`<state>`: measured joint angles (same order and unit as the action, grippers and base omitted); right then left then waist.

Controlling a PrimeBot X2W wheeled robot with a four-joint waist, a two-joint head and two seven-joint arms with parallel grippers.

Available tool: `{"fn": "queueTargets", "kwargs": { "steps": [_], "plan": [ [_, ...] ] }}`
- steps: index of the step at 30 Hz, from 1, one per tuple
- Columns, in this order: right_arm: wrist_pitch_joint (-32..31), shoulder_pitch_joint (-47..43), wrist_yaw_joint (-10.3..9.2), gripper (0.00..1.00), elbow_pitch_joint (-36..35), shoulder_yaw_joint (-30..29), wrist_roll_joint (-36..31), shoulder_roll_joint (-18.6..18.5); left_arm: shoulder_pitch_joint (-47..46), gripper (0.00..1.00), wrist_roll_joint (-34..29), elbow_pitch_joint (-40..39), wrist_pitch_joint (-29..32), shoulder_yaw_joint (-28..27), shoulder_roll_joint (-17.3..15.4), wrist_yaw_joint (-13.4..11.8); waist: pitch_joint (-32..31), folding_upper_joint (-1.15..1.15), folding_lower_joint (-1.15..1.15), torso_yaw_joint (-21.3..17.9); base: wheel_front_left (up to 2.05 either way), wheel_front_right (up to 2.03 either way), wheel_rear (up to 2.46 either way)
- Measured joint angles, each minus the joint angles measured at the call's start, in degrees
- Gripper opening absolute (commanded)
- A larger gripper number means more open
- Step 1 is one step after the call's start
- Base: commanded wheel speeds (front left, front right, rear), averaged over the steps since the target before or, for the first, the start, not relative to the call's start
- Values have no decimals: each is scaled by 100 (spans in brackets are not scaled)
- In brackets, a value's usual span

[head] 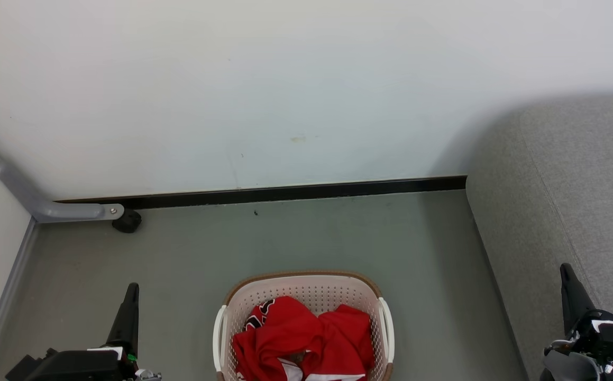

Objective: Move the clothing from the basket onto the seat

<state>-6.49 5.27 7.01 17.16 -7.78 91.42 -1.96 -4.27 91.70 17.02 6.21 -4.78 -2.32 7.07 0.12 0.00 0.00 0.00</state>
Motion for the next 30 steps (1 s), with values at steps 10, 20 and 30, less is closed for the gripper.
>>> {"fn": "queueTargets", "kwargs": {
  "steps": [10,20,30],
  "plan": [
    [0,0,0,0,0,0,0,0,0,0,0,0,0,0,0,0,0,0,0,0,0,0,0],
    [0,-77,-2,0,132,11,-2,48,82,0,0,131,-1,11,27,-7,0,0,0,0,0,0,0],
    [9,-219,-3,100,406,100,-58,133,304,100,0,413,-11,9,76,-9,17,0,0,0,0,0,0]
  ]
}}
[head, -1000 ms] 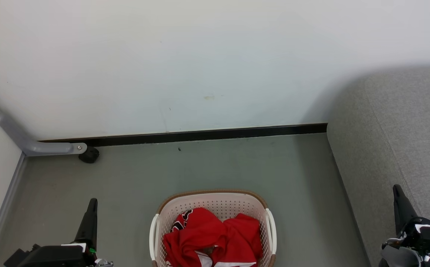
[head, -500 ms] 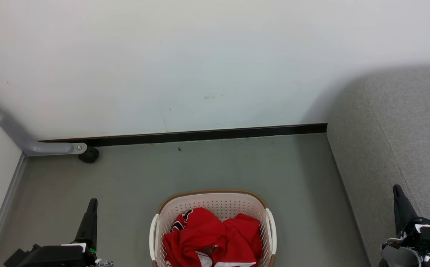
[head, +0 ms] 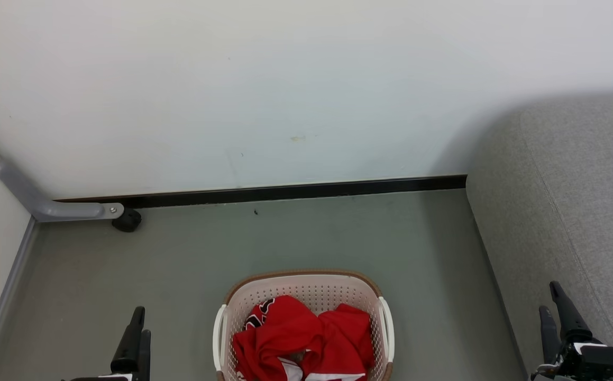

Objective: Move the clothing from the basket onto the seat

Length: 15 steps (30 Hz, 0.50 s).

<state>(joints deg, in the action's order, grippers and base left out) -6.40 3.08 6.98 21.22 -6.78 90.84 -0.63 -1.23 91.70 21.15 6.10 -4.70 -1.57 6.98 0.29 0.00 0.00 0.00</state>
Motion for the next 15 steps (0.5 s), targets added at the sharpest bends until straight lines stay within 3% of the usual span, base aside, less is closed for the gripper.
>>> {"fn": "queueTargets", "kwargs": {
  "steps": [15],
  "plan": [
    [197,427,0,100,244,374,-434,-42,-286,100,-223,152,-224,41,-75,0,19,0,0,-2,0,0,0]
  ]
}}
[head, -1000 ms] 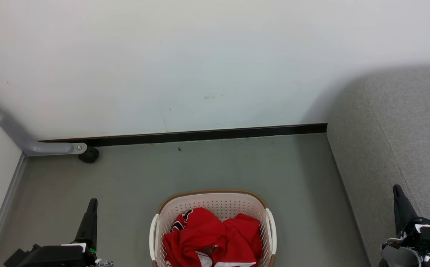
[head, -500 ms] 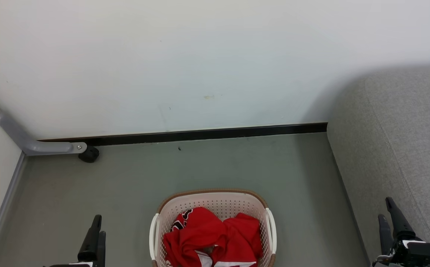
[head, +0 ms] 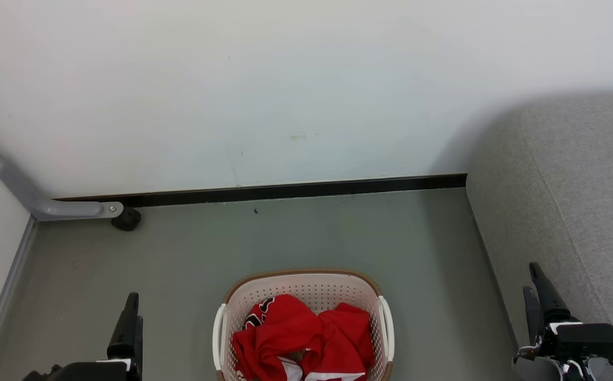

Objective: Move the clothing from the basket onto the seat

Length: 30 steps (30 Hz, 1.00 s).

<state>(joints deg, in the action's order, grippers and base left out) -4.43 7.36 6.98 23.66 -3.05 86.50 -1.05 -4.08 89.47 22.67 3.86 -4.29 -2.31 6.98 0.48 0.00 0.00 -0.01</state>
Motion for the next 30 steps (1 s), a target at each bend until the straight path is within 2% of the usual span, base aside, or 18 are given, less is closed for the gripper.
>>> {"fn": "queueTargets", "kwargs": {
  "steps": [21,30],
  "plan": [
    [482,684,0,100,536,1071,-1192,-339,-309,100,-907,296,-560,592,-334,1,12,0,0,-5,0,0,0],
    [712,1010,1,100,901,1701,-1903,-512,-424,100,-1561,476,-809,972,-505,5,12,0,0,-4,0,0,0]
  ]
}}
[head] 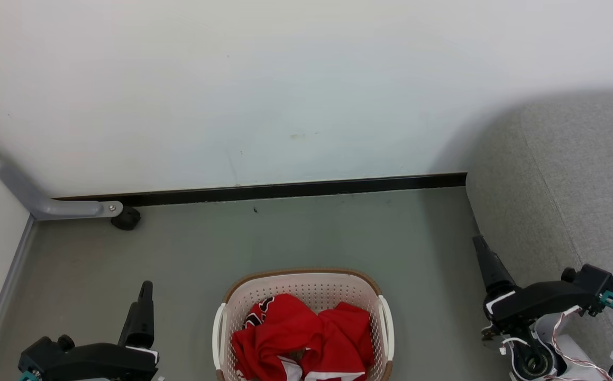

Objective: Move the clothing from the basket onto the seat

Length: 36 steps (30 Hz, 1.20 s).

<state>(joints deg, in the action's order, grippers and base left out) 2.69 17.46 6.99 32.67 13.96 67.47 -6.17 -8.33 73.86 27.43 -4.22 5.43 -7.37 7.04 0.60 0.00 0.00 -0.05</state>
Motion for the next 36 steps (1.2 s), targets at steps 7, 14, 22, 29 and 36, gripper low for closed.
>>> {"fn": "queueTargets", "kwargs": {
  "steps": [7,14,22,29,36],
  "plan": [
    [182,268,0,100,303,459,-528,-90,-116,100,-501,159,-154,259,-134,1,-5,0,0,-3,0,0,0],
    [354,468,0,100,660,893,-1090,-180,-183,100,-1180,344,-299,375,-216,2,-16,0,0,-5,0,0,0],
    [533,687,-52,100,1006,1272,-1568,-230,-207,100,-1835,485,-426,398,-264,-5,-31,0,0,-7,0,0,0],
    [690,927,-103,100,1395,1689,-2094,-297,-314,100,-2544,565,-567,466,-327,-81,-53,0,0,-12,0,0,0],
    [859,1223,-142,100,1748,2103,-2597,-358,-353,100,-3281,675,-754,509,-391,-107,-81,0,0,-29,0,0,0]
  ]
}}
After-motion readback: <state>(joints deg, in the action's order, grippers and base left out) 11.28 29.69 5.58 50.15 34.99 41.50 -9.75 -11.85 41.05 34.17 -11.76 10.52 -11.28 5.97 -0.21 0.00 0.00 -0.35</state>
